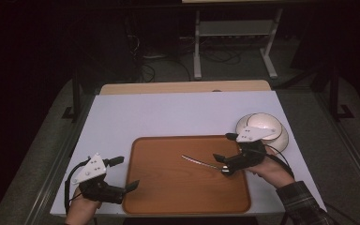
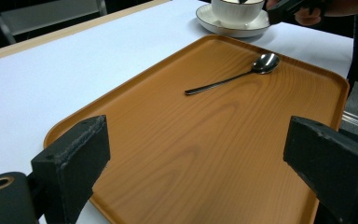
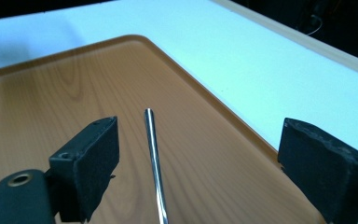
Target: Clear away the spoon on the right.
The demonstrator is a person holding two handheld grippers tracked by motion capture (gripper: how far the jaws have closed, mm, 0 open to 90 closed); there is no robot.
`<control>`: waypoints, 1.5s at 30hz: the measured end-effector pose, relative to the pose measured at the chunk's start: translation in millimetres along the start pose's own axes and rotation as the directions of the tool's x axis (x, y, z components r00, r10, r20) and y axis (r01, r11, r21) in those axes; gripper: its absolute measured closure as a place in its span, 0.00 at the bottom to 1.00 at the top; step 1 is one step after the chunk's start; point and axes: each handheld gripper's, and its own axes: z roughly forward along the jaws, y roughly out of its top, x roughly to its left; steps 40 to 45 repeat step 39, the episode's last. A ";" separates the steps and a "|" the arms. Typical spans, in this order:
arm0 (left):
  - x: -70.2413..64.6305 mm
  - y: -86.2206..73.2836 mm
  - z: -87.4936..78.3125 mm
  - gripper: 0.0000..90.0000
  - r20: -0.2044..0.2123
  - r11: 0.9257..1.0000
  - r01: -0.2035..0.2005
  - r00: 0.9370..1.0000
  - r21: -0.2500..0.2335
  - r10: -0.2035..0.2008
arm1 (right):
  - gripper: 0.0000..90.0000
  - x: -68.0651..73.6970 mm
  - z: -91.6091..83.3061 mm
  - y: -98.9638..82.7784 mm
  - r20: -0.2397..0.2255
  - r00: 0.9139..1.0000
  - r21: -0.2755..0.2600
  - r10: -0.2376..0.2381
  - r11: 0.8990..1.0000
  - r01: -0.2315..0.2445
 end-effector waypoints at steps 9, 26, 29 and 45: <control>-0.3 -0.2 -0.2 0.07 0.000 1.000 0.001 1.000 -0.001 -0.001 | 0.14 2.6 -19.9 -17.4 0.037 0.999 -0.043 0.017 0.999 -0.015; -0.9 -0.9 -1.1 0.07 0.003 1.000 0.000 1.000 -0.003 0.000 | 0.14 11.8 -32.2 -39.1 0.051 0.999 -0.011 0.018 1.000 -0.018; -1.1 -0.9 -1.2 0.07 0.003 1.000 -0.002 1.000 -0.002 0.002 | 0.13 12.8 -34.6 -42.1 0.054 0.998 -0.012 0.026 1.000 -0.026; -0.9 -0.8 -0.9 0.07 0.003 1.000 -0.001 1.000 -0.006 0.001 | 0.10 12.1 -35.4 -44.5 0.065 0.997 -0.004 0.028 1.000 -0.028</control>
